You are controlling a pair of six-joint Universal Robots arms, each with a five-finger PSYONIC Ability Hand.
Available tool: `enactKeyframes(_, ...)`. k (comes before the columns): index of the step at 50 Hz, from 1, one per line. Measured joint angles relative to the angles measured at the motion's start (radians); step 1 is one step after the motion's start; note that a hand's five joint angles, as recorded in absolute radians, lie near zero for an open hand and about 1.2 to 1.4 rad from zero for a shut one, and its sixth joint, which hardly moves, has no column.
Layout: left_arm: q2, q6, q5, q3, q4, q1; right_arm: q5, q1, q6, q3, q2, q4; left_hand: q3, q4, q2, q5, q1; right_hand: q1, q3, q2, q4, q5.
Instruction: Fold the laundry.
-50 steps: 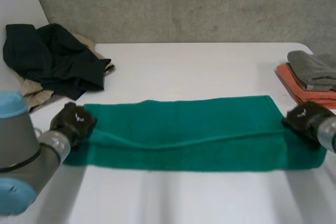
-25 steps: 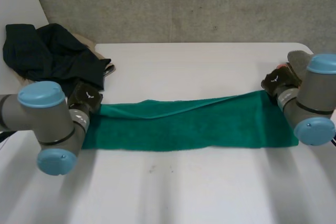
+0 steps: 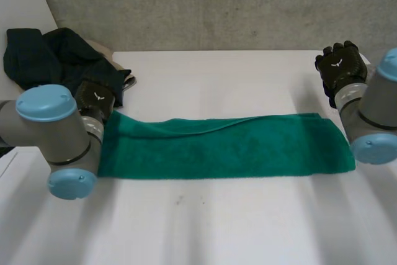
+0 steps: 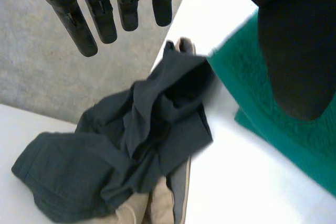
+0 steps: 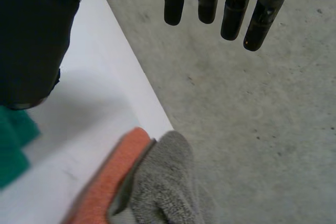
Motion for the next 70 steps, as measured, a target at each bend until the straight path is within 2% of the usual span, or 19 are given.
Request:
enactKeyframes(6,0.009,-0.05,0.091,0.002,-0.007,0.023,-0.086,-0.015,0.057,0.138,-0.112,0.116,0.0,0.0,0.0,0.0,0.0,0.0,0.0,0.0,0.0,0.0)
enactKeyframes(13,-0.055,-0.058,0.142,0.049,-0.001,0.055,-0.143,-0.055,0.088,0.266,-0.174,0.176,0.0,0.0,0.0,0.0,0.0,0.0,0.0,0.0,0.0,0.0)
enactKeyframes(17,-0.098,-0.055,0.145,0.086,0.002,0.065,-0.149,-0.063,0.09,0.284,-0.182,0.179,0.0,0.0,0.0,0.0,0.0,-0.001,0.0,0.0,0.0,0.0)
enactKeyframes(19,-0.17,-0.05,0.126,0.158,0.004,0.081,-0.168,-0.101,0.093,0.348,-0.217,0.184,0.0,0.0,0.0,0.0,0.0,0.0,0.0,0.0,0.0,0.0)
enactKeyframes(23,-0.192,-0.053,0.094,0.18,0.004,0.09,-0.188,-0.131,0.088,0.38,-0.24,0.198,0.0,0.0,0.0,0.0,0.0,0.0,0.0,0.0,0.0,0.0)
enactKeyframes(27,-0.158,-0.058,0.078,0.144,0.004,0.09,-0.219,-0.155,0.085,0.4,-0.249,0.233,0.0,0.0,0.0,0.0,0.0,0.0,0.002,0.001,0.0,0.0)
enactKeyframes(34,-0.007,-0.093,0.069,-0.009,0.005,0.067,-0.299,-0.195,0.087,0.418,-0.224,0.272,0.0,0.0,0.0,0.0,0.0,0.055,0.082,0.065,0.06,0.06)
enactKeyframes(46,0.102,-0.156,0.072,-0.121,0.008,0.045,-0.306,-0.203,0.078,0.418,-0.117,0.143,0.0,0.0,0.0,0.0,0.0,0.262,0.293,0.282,0.274,0.252)
enactKeyframes(48,0.104,-0.16,0.072,-0.128,0.012,0.045,-0.304,-0.203,0.075,0.411,-0.092,0.129,0.0,0.0,0.0,0.0,0.0,0.415,0.452,0.446,0.432,0.403)
enactKeyframes(49,0.104,-0.161,0.072,-0.13,0.014,0.046,-0.303,-0.203,0.074,0.408,-0.086,0.127,0.0,0.0,0.0,0.0,0.0,0.557,0.608,0.621,0.587,0.547)
enactKeyframes(51,0.104,-0.161,0.072,-0.135,0.018,0.046,-0.301,-0.204,0.073,0.405,-0.079,0.125,0.0,0.0,0.0,0.0,0.0,0.623,0.687,0.702,0.668,0.619)
enactKeyframes(52,0.104,-0.161,0.072,-0.136,0.02,0.046,-0.3,-0.207,0.073,0.4,-0.071,0.123,0.0,0.0,0.0,0.0,0.0,0.762,0.857,0.865,0.84,0.792)
enactKeyframes(53,0.103,-0.161,0.072,-0.138,0.021,0.046,-0.299,-0.21,0.073,0.398,-0.069,0.122,0.0,0.0,0.0,0.0,0.0,0.762,0.857,0.865,0.84,0.792)
enactKeyframes(54,0.103,-0.161,0.072,-0.14,0.023,0.046,-0.296,-0.219,0.073,0.392,-0.065,0.122,0.0,0.0,0.0,0.0,0.0,0.815,0.96,0.951,0.945,0.895)
enactKeyframes(63,0.111,-0.16,0.072,-0.143,0.026,0.048,-0.301,-0.312,0.071,0.398,-0.084,0.128,0.0,0.0,0.0,0.0,0.0,0.815,0.966,0.951,0.953,0.9)
enactKeyframes(70,0.135,-0.159,0.072,-0.154,0.024,0.048,-0.285,-0.438,0.012,0.393,-0.146,0.136,0.0,0.0,0.0,0.0,0.0,0.816,0.966,0.951,0.953,0.9)
